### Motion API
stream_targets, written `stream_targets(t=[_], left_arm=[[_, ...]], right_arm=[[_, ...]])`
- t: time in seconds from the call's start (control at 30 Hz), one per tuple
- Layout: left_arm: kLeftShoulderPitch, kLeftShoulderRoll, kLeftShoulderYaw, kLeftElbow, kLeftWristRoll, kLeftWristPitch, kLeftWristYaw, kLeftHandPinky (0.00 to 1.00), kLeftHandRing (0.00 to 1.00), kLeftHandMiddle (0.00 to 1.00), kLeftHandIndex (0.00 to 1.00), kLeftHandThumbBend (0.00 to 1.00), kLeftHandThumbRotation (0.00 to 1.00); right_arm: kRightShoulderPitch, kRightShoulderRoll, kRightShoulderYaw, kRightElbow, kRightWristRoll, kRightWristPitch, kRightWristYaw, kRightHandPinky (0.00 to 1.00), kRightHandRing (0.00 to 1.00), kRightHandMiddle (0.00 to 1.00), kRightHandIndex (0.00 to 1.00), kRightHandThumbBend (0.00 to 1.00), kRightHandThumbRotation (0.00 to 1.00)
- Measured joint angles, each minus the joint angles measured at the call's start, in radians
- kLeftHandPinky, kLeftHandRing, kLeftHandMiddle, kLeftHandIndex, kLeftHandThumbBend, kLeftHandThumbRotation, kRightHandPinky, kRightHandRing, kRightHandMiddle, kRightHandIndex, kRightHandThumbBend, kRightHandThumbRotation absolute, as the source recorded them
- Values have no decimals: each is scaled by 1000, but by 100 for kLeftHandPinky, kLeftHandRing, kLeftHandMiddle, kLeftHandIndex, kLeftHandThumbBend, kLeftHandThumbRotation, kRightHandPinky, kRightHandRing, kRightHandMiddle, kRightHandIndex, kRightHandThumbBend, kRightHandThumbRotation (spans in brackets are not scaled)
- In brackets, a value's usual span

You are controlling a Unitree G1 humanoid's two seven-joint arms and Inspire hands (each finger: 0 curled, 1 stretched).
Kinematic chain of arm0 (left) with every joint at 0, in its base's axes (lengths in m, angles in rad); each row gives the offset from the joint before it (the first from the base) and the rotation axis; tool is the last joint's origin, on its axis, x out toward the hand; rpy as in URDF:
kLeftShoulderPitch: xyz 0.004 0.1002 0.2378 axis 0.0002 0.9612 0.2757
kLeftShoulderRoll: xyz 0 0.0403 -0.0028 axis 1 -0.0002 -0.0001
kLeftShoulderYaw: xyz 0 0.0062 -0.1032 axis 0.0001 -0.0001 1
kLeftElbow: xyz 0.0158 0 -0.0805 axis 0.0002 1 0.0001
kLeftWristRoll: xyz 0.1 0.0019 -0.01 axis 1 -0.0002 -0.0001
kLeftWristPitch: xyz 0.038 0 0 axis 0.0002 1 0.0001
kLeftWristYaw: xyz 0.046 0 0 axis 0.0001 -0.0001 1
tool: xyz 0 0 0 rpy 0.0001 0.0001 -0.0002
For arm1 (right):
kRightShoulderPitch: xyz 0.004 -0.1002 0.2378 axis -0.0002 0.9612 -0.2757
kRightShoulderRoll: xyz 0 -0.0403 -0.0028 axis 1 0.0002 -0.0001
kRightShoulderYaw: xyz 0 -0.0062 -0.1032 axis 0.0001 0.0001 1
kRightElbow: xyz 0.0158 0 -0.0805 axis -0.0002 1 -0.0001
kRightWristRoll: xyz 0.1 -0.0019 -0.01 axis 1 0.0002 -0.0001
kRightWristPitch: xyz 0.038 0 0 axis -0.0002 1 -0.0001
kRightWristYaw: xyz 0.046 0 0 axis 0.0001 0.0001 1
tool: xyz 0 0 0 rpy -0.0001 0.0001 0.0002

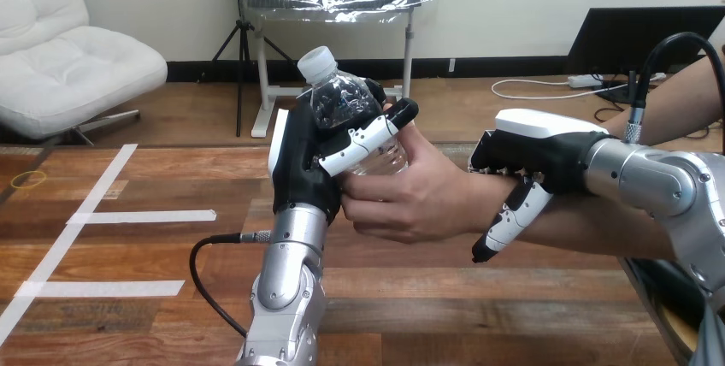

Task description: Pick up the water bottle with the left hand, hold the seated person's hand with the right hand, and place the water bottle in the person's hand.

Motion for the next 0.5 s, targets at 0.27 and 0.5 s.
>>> stream_targets(t=[0.27,0.5], left_arm=[[2,-1,-20,-24,-26,15,0,29,34,38,38,75,0],[9,-1,-34,-49,-40,35,0,29,34,38,38,77,0]], right_arm=[[0,0,0,0,0,-1,0,18,25,33,34,92,18],[0,-1,0,0,0,-1,0,18,25,34,34,92,16]])
